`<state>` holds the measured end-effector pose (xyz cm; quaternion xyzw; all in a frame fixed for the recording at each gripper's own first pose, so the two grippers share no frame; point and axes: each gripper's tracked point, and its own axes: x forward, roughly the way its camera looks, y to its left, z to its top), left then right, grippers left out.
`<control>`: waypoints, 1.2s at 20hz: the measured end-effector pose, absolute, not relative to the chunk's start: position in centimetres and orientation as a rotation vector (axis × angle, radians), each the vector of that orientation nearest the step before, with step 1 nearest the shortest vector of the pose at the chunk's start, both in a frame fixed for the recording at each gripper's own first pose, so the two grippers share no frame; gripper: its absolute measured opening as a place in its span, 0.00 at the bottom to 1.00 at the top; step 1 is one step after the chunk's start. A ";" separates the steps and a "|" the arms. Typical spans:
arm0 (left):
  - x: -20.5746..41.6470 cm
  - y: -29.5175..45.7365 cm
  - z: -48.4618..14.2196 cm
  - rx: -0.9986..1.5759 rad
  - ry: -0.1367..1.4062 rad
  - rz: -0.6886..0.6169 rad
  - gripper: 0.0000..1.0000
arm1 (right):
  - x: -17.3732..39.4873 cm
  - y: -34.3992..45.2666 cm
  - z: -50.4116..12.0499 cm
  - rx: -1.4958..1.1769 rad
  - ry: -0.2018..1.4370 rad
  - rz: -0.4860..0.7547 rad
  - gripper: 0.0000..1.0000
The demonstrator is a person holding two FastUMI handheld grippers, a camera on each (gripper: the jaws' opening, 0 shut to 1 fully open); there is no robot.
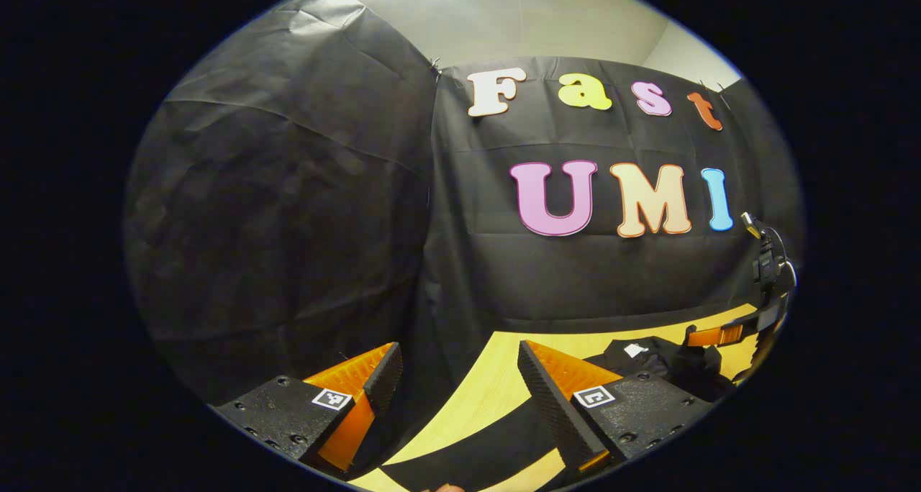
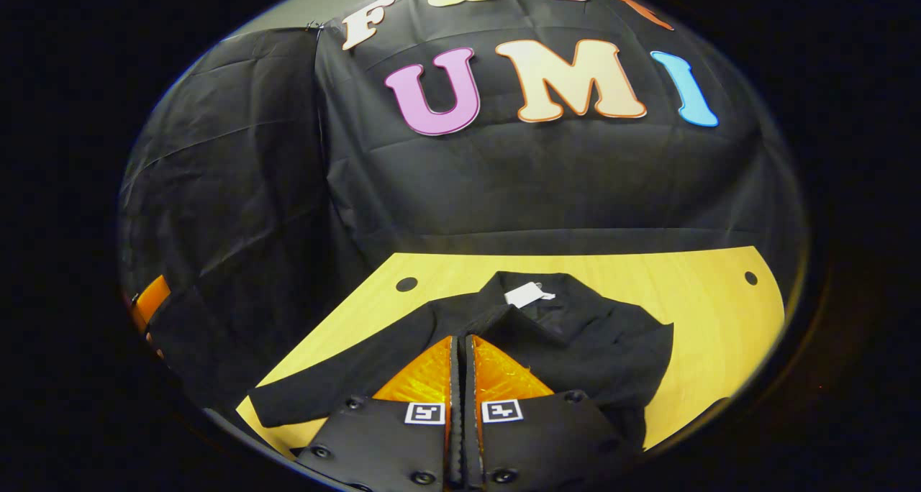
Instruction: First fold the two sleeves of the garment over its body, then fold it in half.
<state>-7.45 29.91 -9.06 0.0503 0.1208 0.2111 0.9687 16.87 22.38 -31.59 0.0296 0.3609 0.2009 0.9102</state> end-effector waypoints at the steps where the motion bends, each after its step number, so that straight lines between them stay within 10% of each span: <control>1: -7.7 30.5 -9.5 0.095 0.257 0.434 0.97 | 17.2 23.5 -32.0 0.059 0.751 0.425 0.04; 8: -10.8 33.4 -13.8 0.088 0.373 0.497 0.98 | 19.0 28.7 -32.1 0.131 0.723 0.450 0.10; 11: -11.8 33.6 -16.4 0.088 0.439 0.506 0.96 | 19.5 27.8 -29.8 0.116 0.653 0.431 0.97; 24: -17.4 30.8 -30.9 -0.074 0.822 0.516 0.98 | 16.9 19.9 -29.6 0.000 0.677 0.342 0.98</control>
